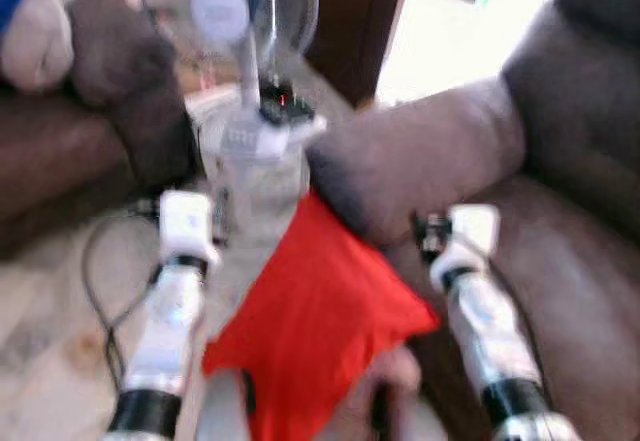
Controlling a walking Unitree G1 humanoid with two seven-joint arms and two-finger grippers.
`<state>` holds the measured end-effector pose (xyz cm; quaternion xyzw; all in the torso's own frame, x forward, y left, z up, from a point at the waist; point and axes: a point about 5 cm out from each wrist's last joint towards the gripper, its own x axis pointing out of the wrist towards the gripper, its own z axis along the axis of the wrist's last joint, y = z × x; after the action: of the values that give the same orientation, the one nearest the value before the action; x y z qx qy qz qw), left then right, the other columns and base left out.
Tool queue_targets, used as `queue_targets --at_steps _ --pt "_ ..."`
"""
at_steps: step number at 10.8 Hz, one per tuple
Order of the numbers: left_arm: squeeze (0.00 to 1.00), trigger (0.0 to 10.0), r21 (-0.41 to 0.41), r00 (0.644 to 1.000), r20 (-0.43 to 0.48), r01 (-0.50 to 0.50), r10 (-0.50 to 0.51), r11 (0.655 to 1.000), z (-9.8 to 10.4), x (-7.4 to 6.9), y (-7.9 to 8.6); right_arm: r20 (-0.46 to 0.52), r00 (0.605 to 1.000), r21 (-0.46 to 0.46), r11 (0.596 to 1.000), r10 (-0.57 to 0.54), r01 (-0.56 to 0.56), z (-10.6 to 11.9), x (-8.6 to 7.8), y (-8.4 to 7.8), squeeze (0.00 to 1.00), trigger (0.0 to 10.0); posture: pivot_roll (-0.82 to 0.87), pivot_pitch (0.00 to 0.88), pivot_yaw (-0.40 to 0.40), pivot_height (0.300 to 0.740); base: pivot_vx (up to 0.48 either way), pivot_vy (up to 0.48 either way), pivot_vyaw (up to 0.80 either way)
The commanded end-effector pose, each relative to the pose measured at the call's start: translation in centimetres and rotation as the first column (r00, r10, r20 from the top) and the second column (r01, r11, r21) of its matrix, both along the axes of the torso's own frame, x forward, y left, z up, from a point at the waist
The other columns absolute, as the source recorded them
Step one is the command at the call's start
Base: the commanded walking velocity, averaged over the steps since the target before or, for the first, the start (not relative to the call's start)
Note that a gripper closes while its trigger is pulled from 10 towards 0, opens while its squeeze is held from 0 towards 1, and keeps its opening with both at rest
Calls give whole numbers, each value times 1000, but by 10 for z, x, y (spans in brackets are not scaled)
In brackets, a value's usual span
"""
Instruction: Move the pillow to the sofa from floor
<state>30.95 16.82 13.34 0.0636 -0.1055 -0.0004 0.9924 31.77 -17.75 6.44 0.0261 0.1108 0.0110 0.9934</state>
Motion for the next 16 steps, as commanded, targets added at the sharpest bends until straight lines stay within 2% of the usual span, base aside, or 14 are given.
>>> queue_targets --at_steps 1,2,3,5,6,10,11,12,13,16 --pt "0 10000 2 999 -12 30 -30 1000 0 1 -7 -120 992 19 999 -41 44 -17 -7 -9 361 10000 79 47 -77 593 0 0 0" --pt "0 10000 7 999 -22 33 -32 999 -2 1 -8 -242 968 37 996 -72 83 -35 -14 -11 1000 10000 82 52 -78 593 0 0 0" --pt "0 10000 7 999 -31 44 -44 999 -3 0 -8 -280 953 113 982 -112 149 -42 -16 -12 1000 10000 86 60 -77 593 0 0 0" --pt "0 10000 8 997 -49 57 -57 998 -5 -1 -8 -405 908 178 965 -108 195 -57 -21 -8 1000 10000 85 70 -74 593 0 0 0" --pt "0 10000 4 996 -56 73 -73 997 -5 -1 -10 -448 887 245 939 -110 240 -61 -22 -5 1000 10000 88 73 -74 593 0 0 0" --pt "0 10000 2 994 -67 90 -89 996 -6 -2 -12 -511 851 250 926 -124 285 -69 -26 -6 1000 10000 89 67 -69 593 0 0 0" --pt "0 10000 2 993 -70 93 -93 996 -6 -1 -13 -525 841 225 932 -130 284 -71 -27 -8 286 10000 89 65 -69 593 0 0 0" --pt "0 10000 2 993 -69 98 -97 995 -4 0 -13 -535 830 230 919 -155 320 -73 -29 -12 0 10000 93 63 -69 593 0 0 0" --pt "0 10000 2 993 -69 100 -99 995 -4 0 -14 -535 830 243 913 -156 328 -73 -29 -11 0 10000 94 65 -69 593 0 0 0" --pt "0 10000 -15 991 -58 118 -119 993 -2 -3 -14 -487 863 395 847 -134 354 -70 -24 -4 0 10000 109 89 -73 593 0 0 0"
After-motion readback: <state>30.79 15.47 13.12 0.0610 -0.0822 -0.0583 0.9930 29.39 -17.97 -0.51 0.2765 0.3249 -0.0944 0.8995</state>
